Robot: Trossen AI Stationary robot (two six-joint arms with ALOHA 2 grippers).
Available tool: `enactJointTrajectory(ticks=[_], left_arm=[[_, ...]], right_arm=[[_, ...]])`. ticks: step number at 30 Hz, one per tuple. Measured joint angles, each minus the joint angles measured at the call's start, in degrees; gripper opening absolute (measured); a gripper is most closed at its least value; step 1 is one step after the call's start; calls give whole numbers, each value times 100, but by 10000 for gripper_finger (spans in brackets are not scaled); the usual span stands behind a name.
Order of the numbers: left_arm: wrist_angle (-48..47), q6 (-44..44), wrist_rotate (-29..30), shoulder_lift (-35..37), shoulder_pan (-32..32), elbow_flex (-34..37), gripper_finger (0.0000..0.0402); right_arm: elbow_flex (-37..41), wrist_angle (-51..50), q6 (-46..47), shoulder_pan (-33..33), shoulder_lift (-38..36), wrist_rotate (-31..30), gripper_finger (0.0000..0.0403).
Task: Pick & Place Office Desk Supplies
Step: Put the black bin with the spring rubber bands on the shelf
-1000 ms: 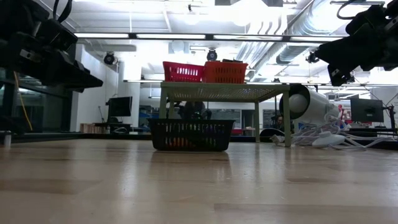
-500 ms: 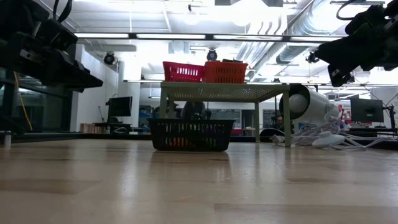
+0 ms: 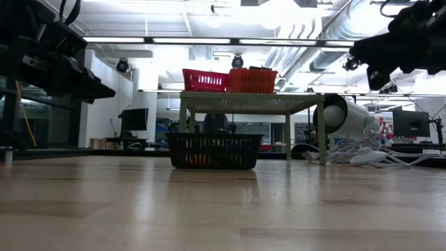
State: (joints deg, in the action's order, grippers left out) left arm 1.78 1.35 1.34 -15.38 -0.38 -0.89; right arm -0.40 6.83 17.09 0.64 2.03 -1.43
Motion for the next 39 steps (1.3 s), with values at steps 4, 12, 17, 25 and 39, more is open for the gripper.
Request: enactJointTrajectory(ticks=[4,12,17,25,39], left_arm=[[-2,-23,0,0,0,0,84],[0,-20,0,2,0,0,84],[0,0,0,2,0,0,84],[0,1,0,2,-2,0,84],[0,1,0,2,-1,0,84]], right_arm=[[-263,163,-304,11,393,-79,58],[-1782,332,-920,11,2355,52,58],[-2836,300,-1436,11,3679,503,58],[-3657,274,-2065,11,4990,1339,58],[-3950,218,-2779,11,6510,1361,58]])
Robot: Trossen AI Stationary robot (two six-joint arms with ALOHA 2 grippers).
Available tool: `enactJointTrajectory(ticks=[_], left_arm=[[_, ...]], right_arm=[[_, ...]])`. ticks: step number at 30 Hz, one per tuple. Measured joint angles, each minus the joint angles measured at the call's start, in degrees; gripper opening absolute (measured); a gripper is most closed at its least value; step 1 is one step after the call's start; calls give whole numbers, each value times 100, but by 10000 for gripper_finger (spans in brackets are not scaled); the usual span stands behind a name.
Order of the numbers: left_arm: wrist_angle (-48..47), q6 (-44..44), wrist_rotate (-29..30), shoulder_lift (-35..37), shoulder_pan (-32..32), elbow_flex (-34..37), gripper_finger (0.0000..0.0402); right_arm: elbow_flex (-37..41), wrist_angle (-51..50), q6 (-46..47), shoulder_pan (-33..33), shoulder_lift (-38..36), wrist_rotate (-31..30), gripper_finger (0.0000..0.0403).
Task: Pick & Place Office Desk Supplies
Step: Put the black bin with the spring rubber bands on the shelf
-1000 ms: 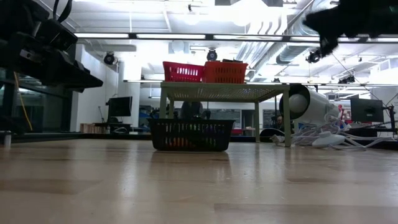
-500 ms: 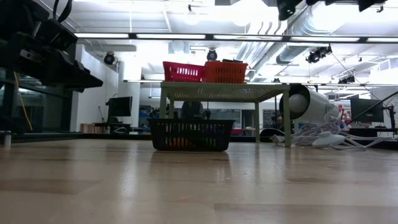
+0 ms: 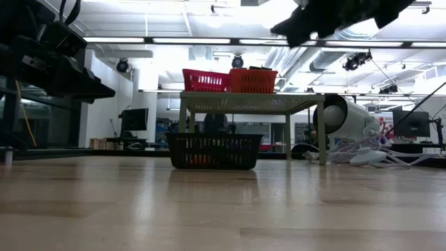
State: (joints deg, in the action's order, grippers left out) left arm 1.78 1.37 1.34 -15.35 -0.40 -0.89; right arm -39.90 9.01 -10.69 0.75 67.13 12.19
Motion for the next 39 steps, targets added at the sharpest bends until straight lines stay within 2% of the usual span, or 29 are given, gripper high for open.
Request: enactJointTrajectory(ticks=[12,19,22,26,32,39], left_arm=[[0,-32,-2,0,-1,0,84],[0,-10,0,0,-1,0,84],[0,-43,0,0,0,0,84],[0,0,-2,0,1,0,84],[0,-10,-2,-2,0,0,84],[20,-37,-2,-2,-1,0,84]], right_arm=[[0,-10,-608,3,1196,-100,58],[-85,-145,-758,343,1283,-1279,58],[-490,-752,-771,540,1283,-1650,58],[-1208,-1703,-1091,684,1411,-1808,58],[-1887,-2719,-2360,672,1696,-1577,58],[-1884,-3044,-5259,665,1783,-874,58]])
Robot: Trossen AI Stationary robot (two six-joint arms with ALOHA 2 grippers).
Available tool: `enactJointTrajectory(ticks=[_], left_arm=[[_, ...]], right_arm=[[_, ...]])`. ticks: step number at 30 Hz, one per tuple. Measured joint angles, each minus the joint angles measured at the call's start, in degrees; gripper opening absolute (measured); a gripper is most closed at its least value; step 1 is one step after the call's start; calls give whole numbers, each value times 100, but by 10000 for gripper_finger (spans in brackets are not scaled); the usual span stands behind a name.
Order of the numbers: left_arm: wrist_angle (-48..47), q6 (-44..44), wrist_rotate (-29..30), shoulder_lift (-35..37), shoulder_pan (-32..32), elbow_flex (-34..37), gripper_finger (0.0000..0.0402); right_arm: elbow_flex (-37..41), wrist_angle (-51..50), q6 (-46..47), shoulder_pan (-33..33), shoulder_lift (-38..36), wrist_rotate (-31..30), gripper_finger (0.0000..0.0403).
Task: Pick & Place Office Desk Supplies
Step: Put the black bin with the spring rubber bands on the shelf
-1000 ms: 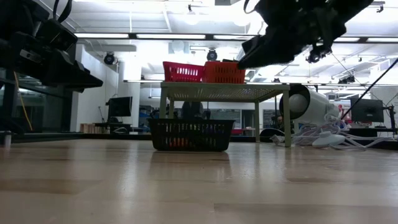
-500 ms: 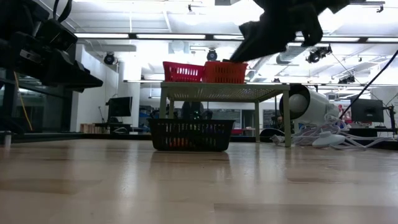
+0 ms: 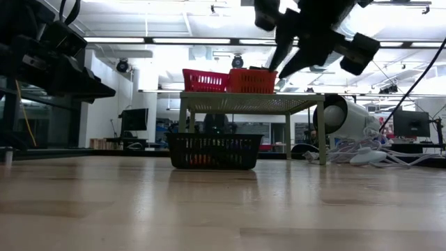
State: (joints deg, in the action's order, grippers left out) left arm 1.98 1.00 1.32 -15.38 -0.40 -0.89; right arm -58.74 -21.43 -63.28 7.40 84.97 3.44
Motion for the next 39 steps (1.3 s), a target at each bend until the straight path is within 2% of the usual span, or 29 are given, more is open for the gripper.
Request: enactJointTrajectory(ticks=[2,4,7,17,21,24,33,39], left_arm=[[14,37,1,2,0,0,84],[18,32,2,0,0,0,84],[21,37,0,2,0,-2,84],[24,37,1,0,1,-1,84],[42,35,0,4,0,0,84],[68,35,0,0,0,-2,84],[175,34,1,0,0,-1,84],[197,32,0,0,0,-1,84]], right_arm=[[-4,-20,-608,-51,-2,176,58],[-4,-83,-817,-118,-2,185,58],[-4,-68,-858,-269,-2,184,58],[0,210,-966,-906,228,1012,58],[-92,114,-1258,-1025,454,1050,58],[-520,-77,-1266,-1068,692,1153,58],[-2046,-1625,-1523,-1270,1732,1340,58],[-2382,-2349,-1682,-1281,2135,1313,58]])
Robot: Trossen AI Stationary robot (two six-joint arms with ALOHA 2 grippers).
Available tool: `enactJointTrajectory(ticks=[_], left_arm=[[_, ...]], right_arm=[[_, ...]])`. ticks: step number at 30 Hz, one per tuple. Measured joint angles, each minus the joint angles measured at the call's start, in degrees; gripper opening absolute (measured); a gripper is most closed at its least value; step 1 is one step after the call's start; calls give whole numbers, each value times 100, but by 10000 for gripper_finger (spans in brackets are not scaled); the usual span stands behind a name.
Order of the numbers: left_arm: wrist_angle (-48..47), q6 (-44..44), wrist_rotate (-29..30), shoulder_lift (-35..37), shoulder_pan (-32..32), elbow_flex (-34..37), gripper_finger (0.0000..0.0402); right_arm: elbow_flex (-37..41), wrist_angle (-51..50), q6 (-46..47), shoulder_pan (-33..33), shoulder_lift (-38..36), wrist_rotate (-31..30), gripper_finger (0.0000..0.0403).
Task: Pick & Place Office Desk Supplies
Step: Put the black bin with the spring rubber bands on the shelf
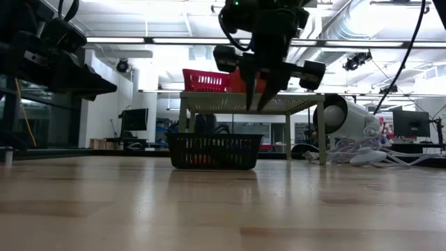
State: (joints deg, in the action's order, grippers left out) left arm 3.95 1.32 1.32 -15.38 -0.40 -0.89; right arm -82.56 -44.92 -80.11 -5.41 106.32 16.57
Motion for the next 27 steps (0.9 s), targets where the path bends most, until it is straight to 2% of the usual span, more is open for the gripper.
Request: enactJointTrajectory(ticks=[13,27], left_arm=[[-2,0,2,0,0,1,84],[-2,0,0,0,0,0,84]], right_arm=[[129,-157,-638,-26,4,-491,58],[398,50,-828,-80,2,-594,58]])
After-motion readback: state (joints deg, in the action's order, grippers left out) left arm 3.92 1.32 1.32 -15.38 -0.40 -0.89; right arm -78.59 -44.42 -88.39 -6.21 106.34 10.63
